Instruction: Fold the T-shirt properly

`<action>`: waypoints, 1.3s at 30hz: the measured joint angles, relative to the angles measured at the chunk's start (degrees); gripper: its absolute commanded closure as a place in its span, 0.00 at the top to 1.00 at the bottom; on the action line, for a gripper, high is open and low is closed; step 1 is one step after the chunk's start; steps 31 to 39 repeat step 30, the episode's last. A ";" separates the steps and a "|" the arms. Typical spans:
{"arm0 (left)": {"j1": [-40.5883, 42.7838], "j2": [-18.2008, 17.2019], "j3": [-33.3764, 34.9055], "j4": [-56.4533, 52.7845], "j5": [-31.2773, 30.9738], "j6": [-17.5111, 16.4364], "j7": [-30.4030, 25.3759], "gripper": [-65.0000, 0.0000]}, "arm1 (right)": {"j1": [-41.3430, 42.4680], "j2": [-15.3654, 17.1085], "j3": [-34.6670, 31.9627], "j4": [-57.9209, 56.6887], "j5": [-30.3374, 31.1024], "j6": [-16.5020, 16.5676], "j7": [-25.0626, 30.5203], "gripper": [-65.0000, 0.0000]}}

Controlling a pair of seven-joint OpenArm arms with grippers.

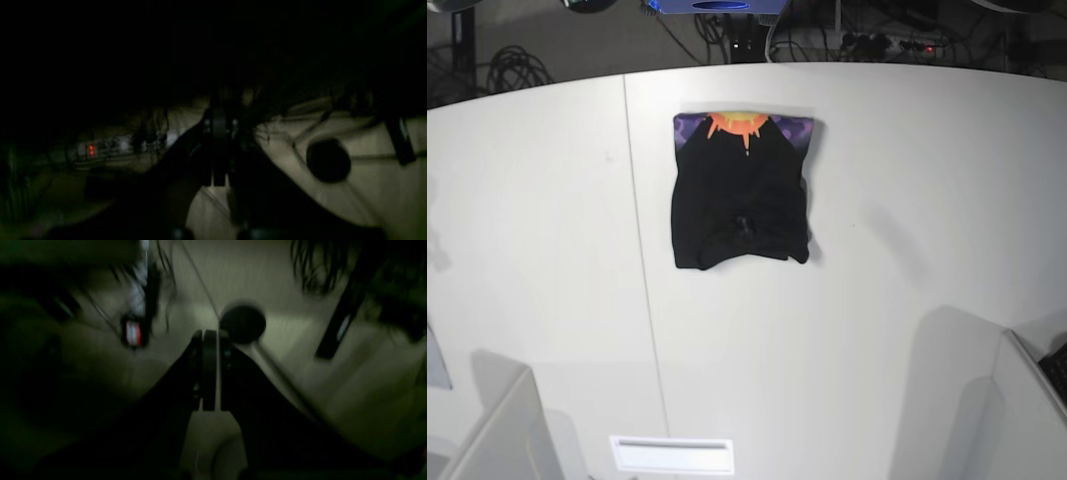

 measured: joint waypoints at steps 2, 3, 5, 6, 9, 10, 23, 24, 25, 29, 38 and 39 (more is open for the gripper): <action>-4.26 0.26 3.96 -8.31 0.22 -0.04 0.26 0.00 | 4.00 -0.17 -3.30 -7.41 0.24 0.02 0.50 0.00; -6.10 0.68 5.57 -11.87 0.39 -0.04 0.09 0.00 | 5.84 -0.39 -4.83 -11.37 0.13 -0.11 0.98 0.00; -9.55 1.31 7.50 -17.62 0.48 -0.20 0.44 0.00 | 10.21 -0.79 -8.13 -19.28 0.17 -0.17 1.18 0.00; -11.13 1.36 8.35 -20.11 0.24 -0.24 0.07 0.00 | 12.02 -1.05 -10.08 -23.54 0.15 -0.22 2.60 0.00; -14.21 0.90 8.09 -24.37 -0.42 -0.02 0.33 0.00 | 17.33 -4.55 -12.74 -37.07 0.20 -0.31 7.58 0.00; -14.88 0.70 8.11 -24.70 -0.50 -0.02 1.22 0.00 | 18.71 -5.92 -12.74 -41.11 0.07 -0.15 9.97 0.00; -28.85 4.68 8.07 -24.96 -0.61 0.20 42.42 0.00 | 40.04 -15.26 -3.17 -80.30 0.15 0.48 29.05 0.00; -29.14 4.57 8.04 -25.00 -1.05 0.28 43.74 0.00 | 40.44 -15.19 -1.25 -80.70 0.00 0.46 29.20 0.00; -29.29 4.59 8.04 -25.11 -1.84 0.68 44.85 0.00 | 40.65 -14.97 -0.07 -80.70 0.02 0.44 29.57 0.00; -30.01 4.92 8.48 -25.18 -5.81 5.79 43.52 0.00 | 40.65 -14.08 -0.39 -80.48 -0.04 0.17 31.45 0.00; -30.34 4.94 8.48 -25.05 -6.14 5.95 41.83 0.00 | 40.65 -14.16 -1.09 -80.63 -0.07 0.17 33.24 0.00; -30.34 4.94 8.48 -25.05 -6.14 5.95 41.83 0.00 | 40.65 -14.16 -1.09 -80.63 -0.07 0.17 33.24 0.00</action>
